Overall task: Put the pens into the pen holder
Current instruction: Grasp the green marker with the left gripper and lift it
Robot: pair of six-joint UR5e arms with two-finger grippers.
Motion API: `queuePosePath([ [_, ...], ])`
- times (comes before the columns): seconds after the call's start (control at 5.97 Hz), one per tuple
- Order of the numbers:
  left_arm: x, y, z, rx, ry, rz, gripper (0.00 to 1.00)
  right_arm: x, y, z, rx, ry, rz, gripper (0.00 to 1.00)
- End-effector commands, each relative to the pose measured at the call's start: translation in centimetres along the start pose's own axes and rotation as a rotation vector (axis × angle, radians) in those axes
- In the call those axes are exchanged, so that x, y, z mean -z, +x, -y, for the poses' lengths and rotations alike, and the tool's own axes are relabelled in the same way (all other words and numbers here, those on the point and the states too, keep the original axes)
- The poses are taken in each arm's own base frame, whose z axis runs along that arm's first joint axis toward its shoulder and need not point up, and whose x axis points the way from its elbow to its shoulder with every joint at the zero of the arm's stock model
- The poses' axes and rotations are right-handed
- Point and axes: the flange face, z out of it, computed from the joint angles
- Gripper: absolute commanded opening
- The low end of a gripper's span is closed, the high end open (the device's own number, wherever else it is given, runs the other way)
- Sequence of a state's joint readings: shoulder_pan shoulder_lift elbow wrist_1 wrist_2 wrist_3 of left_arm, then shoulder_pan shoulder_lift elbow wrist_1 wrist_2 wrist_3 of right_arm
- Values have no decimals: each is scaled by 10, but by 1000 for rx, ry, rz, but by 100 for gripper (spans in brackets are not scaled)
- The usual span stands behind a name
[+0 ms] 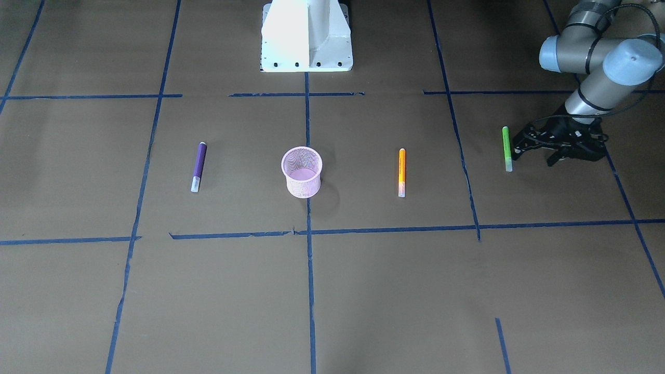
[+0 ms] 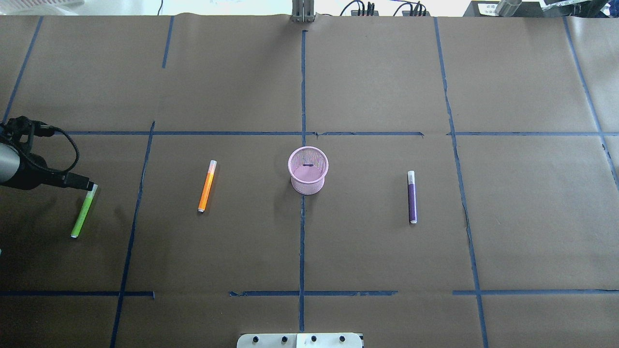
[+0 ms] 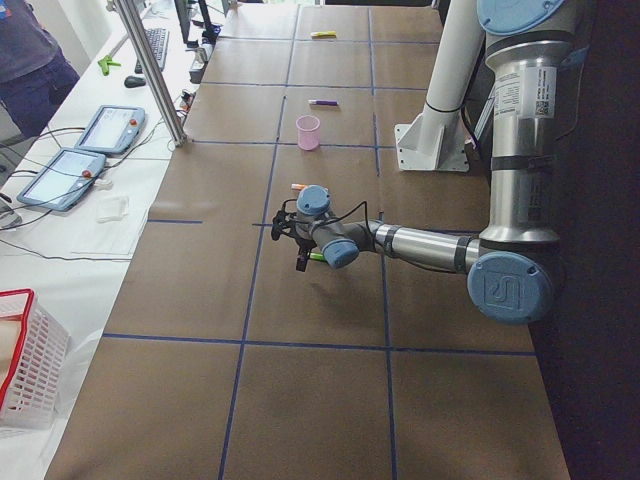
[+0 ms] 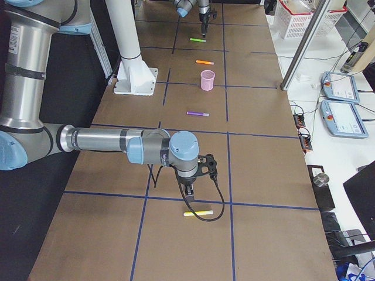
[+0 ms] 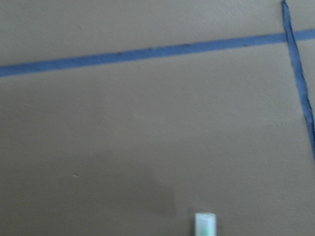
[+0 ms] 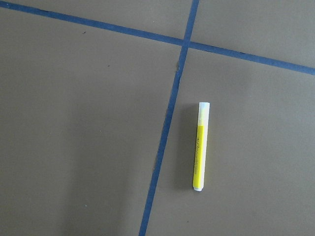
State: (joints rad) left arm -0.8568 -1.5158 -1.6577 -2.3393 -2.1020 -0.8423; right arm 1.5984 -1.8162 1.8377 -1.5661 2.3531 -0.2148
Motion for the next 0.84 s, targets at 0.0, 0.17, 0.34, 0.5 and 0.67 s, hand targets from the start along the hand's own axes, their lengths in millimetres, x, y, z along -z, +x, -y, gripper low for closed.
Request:
queuePosePath([
  [0.0,-19,13,-15,-26,-13,17,100,0,0,0,0,0,0,100],
  [0.17,-25,17,-20,-35,-25,17,94,-1,0,0,-1,-1,0,100],
  [0.34,-27,19,-21,-38,-31,17,91,-1,0,0,-1,-1,0,100],
  [0.5,-26,19,-21,-38,-30,16,79,-1,1,-1,-2,-2,0,100],
  [0.67,-25,20,-22,-39,-29,15,60,-1,1,-1,-2,-2,0,100],
])
